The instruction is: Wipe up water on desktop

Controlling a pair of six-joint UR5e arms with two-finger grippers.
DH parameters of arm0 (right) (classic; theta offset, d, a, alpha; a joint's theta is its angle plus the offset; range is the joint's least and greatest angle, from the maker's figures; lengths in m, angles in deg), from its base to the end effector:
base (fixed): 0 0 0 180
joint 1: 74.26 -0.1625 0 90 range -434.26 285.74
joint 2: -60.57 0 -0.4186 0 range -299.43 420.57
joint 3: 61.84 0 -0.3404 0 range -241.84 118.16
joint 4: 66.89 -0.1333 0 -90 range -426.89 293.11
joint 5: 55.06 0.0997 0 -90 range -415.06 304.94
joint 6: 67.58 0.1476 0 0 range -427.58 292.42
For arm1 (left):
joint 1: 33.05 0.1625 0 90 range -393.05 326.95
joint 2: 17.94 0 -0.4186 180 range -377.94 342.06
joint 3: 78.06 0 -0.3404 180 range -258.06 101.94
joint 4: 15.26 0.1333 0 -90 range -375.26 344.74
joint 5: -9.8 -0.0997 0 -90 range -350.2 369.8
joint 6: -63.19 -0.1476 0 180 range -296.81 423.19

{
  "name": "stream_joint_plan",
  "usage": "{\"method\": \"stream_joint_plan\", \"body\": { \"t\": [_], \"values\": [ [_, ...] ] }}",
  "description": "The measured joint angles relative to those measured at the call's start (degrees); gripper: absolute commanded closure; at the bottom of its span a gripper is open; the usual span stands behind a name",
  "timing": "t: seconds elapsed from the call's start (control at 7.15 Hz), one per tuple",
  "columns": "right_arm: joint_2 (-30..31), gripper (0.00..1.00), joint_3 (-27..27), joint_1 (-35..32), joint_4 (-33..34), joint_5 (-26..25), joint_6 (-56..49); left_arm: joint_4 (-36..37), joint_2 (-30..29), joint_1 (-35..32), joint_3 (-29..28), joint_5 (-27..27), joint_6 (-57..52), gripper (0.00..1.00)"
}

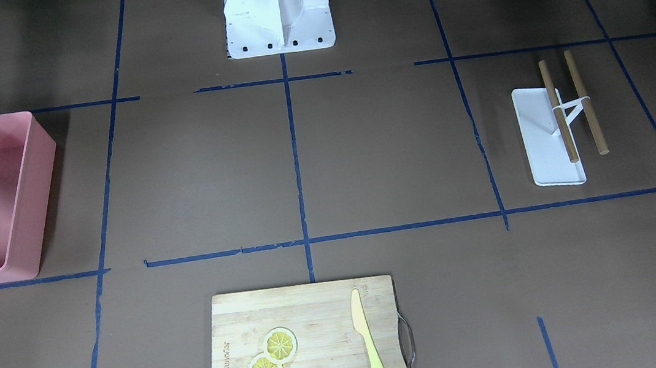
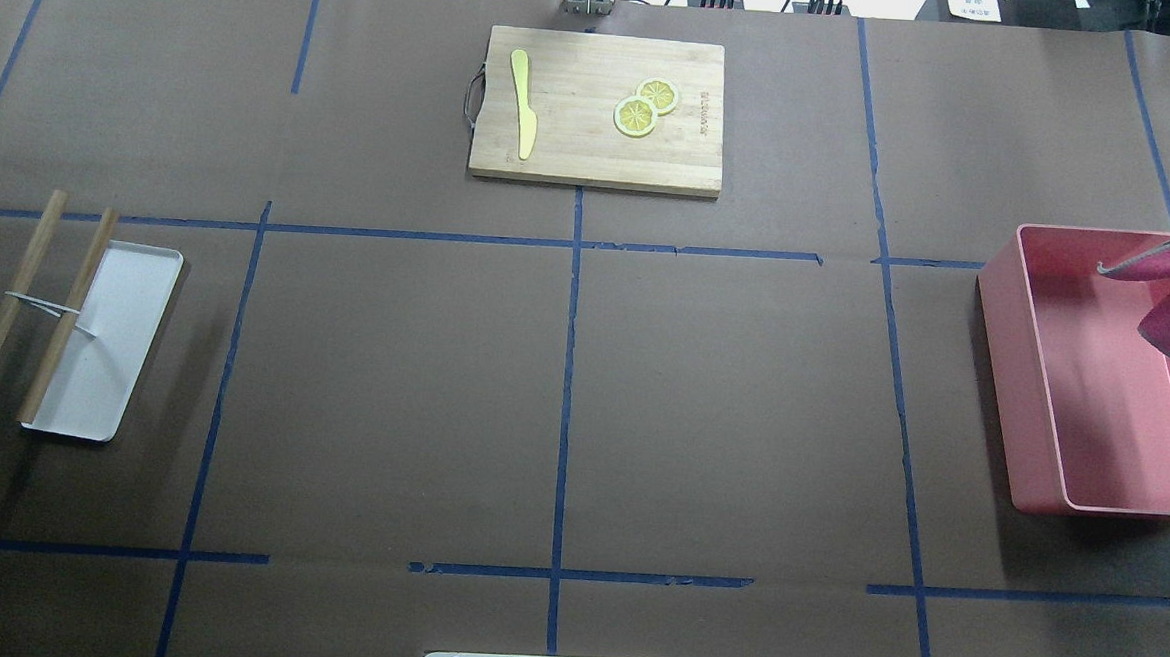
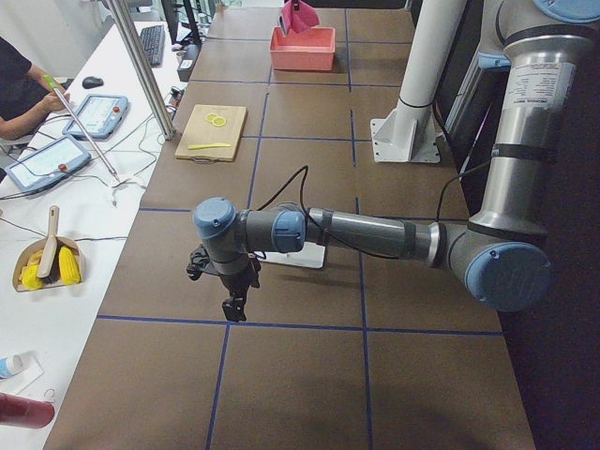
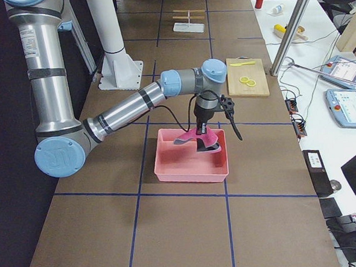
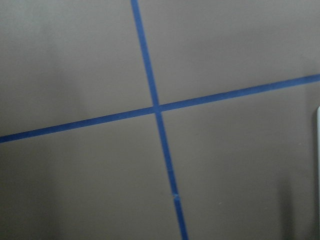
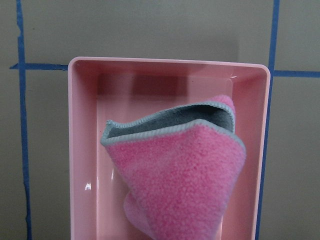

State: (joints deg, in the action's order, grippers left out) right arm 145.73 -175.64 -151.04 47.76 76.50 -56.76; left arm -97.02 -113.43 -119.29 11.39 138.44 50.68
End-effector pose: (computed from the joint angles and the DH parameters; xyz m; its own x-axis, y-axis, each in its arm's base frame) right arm -0.0665 -0.4376 0.5197 0.7479 -0.0299 0.6631 0.0893 0.9944 -0.0559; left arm -0.0101 -0.4738 0.6707 0.7490 0.2308 -0.6211 -0.2333 0.9692 0.0788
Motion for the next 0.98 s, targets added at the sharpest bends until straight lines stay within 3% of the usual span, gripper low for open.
{"method": "stream_joint_plan", "body": {
  "t": [0.56, 0.84, 0.98],
  "values": [
    [0.3, 0.0, 1.3, -1.4, -1.6, 2.8, -0.3, -3.8, 0.3, -2.1, -5.2, 0.0, -3.1, 0.0],
    [2.3, 0.0, 6.1, -5.0, -9.6, 5.1, -4.0, -3.8, -0.3, -2.1, -5.3, 0.1, -1.9, 0.0],
    [3.6, 0.0, 11.6, -7.6, -16.7, 6.3, -8.7, -3.5, -0.3, -2.1, -5.3, 0.3, -1.3, 0.0]
  ]
}}
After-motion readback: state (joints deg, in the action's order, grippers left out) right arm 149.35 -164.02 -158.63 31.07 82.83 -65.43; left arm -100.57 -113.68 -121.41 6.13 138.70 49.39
